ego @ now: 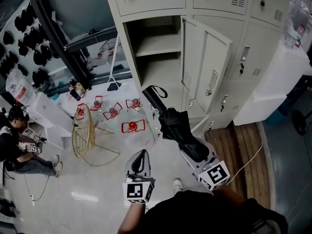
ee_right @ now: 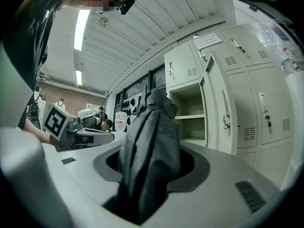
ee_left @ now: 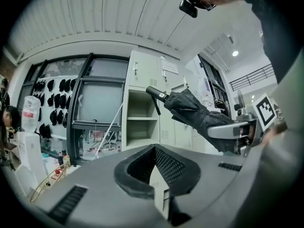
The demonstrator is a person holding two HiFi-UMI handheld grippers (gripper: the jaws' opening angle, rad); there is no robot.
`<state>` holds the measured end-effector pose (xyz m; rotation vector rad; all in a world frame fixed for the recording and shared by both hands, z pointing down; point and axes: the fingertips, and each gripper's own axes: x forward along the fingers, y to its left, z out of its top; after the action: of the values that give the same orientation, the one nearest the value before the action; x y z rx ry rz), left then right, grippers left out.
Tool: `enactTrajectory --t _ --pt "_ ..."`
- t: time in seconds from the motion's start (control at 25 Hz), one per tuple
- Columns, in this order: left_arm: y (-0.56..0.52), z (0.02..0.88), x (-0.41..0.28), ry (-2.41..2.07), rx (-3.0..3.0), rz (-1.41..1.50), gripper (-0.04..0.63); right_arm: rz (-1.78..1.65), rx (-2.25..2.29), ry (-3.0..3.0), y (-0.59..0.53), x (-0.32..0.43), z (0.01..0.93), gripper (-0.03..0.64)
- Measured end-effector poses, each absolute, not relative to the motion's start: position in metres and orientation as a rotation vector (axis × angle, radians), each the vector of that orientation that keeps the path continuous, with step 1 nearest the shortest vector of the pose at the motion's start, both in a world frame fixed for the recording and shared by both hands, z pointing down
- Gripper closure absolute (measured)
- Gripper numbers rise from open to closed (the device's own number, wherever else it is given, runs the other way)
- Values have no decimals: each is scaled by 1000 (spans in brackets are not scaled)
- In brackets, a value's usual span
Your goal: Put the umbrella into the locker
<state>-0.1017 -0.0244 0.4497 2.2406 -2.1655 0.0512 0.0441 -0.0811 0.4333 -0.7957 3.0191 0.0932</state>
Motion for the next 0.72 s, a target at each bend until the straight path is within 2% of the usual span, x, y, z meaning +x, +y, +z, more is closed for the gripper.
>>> enactTrajectory --t 0.44,0.72 --pt "-87 447 -110 -2172 2237 49 598 54 -816 3028 -146 37 439 399" --pt "-119 460 -140 -2141 2220 58 598 -17 -901 3060 -176 17 461 400"
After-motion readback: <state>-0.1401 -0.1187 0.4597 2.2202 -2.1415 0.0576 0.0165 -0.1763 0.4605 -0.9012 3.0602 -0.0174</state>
